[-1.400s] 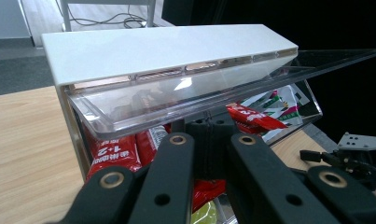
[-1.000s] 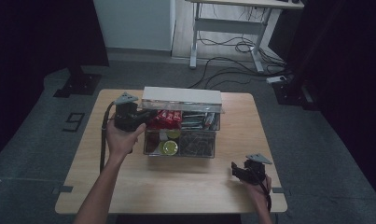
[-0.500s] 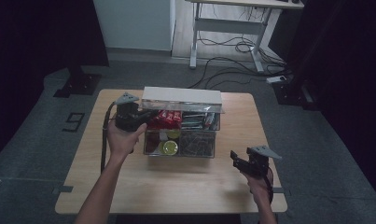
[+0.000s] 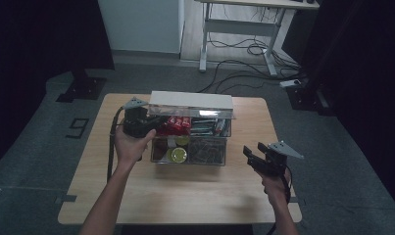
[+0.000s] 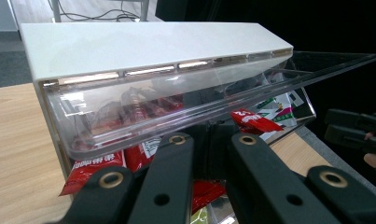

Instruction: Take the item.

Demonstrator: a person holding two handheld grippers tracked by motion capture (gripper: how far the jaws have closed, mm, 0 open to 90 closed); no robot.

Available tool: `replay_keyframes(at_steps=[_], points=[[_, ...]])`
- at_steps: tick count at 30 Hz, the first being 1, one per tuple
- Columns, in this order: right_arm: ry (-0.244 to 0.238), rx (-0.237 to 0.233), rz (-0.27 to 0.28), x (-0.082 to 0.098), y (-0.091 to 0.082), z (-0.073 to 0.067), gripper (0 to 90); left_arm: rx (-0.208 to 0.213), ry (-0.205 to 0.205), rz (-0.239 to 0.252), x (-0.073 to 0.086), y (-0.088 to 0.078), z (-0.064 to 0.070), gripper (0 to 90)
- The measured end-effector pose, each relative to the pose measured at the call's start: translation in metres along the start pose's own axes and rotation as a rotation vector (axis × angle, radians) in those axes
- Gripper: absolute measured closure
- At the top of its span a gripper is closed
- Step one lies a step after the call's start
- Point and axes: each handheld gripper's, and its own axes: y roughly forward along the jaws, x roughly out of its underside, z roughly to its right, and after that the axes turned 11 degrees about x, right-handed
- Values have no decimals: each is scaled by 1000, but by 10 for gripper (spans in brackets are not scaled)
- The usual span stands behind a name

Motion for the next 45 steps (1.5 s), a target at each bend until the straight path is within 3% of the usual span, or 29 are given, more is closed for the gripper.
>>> replay_keyframes(at_steps=[10, 35, 45], points=[[-19, -68, 36, -24, -2, -16, 477, 8, -3, -9, 0, 2, 1, 895], [-81, -143, 64, -51, 4, -47, 542, 11, -11, -9, 0, 3, -2, 896], [-96, -146, 55, -55, 9, -56, 552, 15, -13, -11, 0, 4, -4, 896]])
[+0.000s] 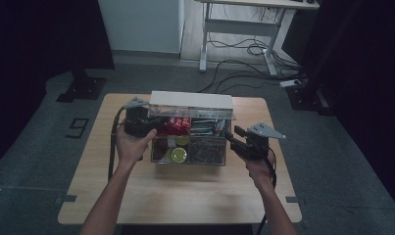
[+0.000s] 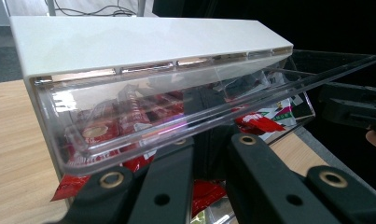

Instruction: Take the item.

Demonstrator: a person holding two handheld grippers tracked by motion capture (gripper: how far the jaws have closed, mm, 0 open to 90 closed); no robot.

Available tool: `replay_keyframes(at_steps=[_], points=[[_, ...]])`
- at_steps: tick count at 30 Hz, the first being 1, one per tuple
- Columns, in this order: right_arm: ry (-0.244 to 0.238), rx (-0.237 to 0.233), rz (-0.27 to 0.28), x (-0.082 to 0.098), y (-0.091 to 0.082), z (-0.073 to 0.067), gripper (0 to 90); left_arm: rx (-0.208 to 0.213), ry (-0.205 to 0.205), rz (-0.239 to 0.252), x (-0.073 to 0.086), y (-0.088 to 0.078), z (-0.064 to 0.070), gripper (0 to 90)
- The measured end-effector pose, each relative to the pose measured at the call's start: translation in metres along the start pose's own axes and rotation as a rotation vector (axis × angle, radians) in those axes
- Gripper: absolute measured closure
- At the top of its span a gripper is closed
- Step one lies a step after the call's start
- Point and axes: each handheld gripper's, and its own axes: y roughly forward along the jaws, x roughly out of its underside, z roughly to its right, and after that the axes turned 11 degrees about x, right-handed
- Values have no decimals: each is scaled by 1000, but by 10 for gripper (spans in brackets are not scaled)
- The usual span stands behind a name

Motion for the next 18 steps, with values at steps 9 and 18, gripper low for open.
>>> replay_keyframes(at_steps=[9, 18], points=[[-15, -1, -12, -4, 9, -6, 555, -1, -2, -1, 0, -2, -1, 894], [-30, -1, -19, -7, 16, -11, 557, -4, -2, -1, 0, -3, -1, 893]])
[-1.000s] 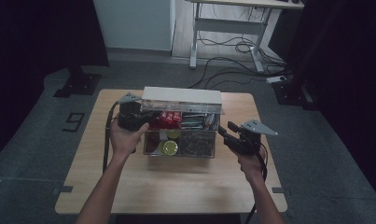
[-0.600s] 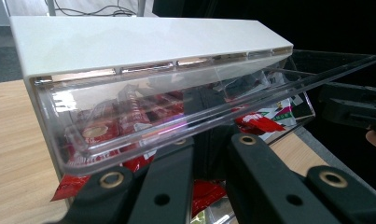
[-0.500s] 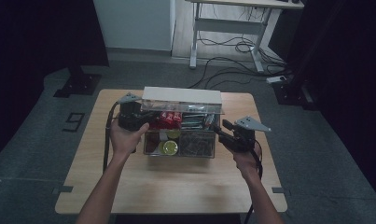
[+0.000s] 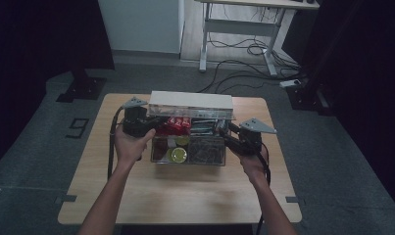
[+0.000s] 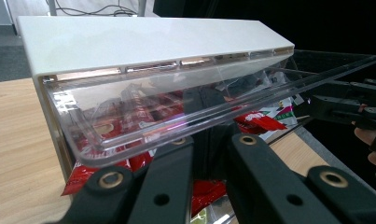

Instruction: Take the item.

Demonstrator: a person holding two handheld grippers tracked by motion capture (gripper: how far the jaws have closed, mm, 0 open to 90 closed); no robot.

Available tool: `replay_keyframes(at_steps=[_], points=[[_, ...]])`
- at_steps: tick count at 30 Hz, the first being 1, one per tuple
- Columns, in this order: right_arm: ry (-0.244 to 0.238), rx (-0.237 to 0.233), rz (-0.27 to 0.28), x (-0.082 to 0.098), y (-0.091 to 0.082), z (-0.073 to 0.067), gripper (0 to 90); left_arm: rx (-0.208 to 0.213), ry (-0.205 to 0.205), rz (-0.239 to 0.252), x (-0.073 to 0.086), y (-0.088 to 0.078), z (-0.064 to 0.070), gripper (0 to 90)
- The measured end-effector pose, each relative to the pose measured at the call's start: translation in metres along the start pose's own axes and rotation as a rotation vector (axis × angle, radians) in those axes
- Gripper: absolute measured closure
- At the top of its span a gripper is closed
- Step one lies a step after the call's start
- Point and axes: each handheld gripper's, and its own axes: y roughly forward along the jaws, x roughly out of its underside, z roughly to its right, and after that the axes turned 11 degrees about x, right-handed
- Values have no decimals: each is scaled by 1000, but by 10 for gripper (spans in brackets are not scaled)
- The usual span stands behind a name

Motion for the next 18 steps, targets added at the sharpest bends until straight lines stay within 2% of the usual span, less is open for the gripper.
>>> replay_keyframes(at_steps=[12, 18], points=[[-4, -15, -14, -1, 7, -8, 559, -1, -1, 3, 0, -1, -2, 893], [-26, 26, -20, -1, 11, -11, 554, -3, -2, 2, 0, -1, -2, 893]])
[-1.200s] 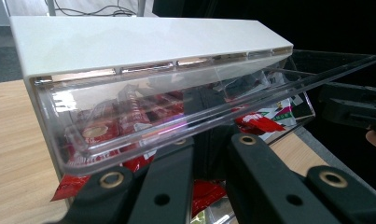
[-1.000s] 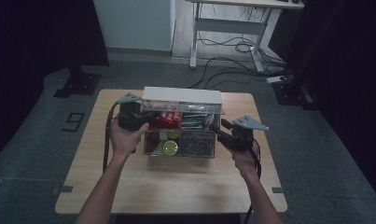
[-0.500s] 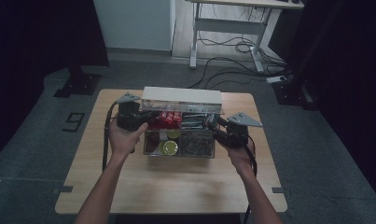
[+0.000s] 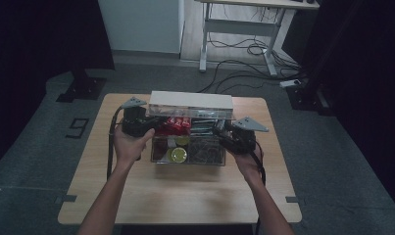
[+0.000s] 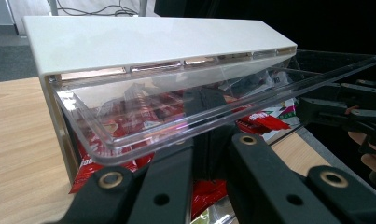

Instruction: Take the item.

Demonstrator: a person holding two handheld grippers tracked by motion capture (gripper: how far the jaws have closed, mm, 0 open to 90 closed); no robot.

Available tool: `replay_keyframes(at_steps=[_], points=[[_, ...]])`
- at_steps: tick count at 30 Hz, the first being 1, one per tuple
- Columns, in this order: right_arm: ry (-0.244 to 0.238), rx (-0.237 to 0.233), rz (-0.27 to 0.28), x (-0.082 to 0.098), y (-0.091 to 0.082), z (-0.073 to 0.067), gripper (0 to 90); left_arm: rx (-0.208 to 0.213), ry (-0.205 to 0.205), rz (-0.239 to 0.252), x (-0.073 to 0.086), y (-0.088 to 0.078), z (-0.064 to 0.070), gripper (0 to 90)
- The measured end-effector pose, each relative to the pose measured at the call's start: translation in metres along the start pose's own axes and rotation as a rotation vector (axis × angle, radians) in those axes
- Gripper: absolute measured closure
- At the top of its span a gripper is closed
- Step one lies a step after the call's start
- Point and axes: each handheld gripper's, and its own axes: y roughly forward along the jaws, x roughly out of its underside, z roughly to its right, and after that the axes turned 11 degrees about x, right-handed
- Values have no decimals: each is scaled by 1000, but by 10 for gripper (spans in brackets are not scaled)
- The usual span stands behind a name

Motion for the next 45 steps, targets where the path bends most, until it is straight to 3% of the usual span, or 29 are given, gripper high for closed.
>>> replay_keyframes(at_steps=[21, 24, 30, 37, 45], points=[[-5, 24, -20, -3, 10, -5, 551, 6, -3, -2, 2, 2, -1, 892], [-6, 39, -20, -4, 12, -3, 626, 6, -3, -2, 2, 2, -1, 892], [5, 36, -29, -4, 15, 0, 639, 5, -2, -1, 2, 2, 0, 891], [-22, 65, -49, -7, 19, -4, 639, 6, -5, 3, 1, 2, 0, 889], [-41, 86, -68, -7, 22, -4, 734, 7, -5, 3, 1, 2, 0, 889]])
